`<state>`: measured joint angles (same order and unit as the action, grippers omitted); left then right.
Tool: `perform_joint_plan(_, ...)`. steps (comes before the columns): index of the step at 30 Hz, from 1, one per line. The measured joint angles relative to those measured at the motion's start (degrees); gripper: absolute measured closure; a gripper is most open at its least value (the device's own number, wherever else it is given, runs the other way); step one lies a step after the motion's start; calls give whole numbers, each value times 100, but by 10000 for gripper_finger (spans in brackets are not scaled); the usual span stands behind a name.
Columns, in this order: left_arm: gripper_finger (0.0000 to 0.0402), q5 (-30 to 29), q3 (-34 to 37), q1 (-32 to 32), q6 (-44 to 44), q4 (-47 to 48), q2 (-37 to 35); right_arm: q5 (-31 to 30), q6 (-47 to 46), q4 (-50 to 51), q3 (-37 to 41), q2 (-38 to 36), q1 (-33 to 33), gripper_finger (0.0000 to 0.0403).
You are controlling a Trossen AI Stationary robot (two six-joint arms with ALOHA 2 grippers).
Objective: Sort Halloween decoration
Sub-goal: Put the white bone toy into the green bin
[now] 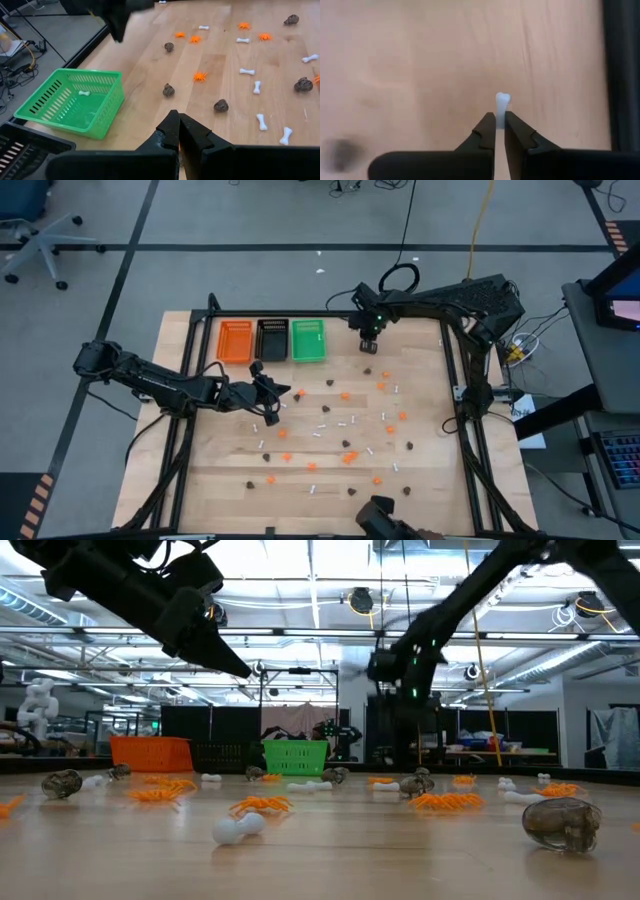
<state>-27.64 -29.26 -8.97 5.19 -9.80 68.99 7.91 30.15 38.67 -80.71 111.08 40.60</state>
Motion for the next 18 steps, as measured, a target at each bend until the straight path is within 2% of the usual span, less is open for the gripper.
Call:
perform_joint_plan(5, 391, 0, 0, 0, 4, 35, 0, 957, -441, 743, 58, -467, -134, 402)
perform_joint_plan(9, 391, 0, 0, 0, -2, 37, 0, 1982, -830, 108, 666, -1025, -410, 403)
perform_joint_plan(13, 391, 0, 0, 0, -96, 31, 0, 2702, -1650, -1600, 1821, -1566, -815, 403)
perform_joint_plan(18, 391, 0, 0, 0, -317, -100, 0, 2968, -3198, -5154, 3344, -1966, -1461, 403)
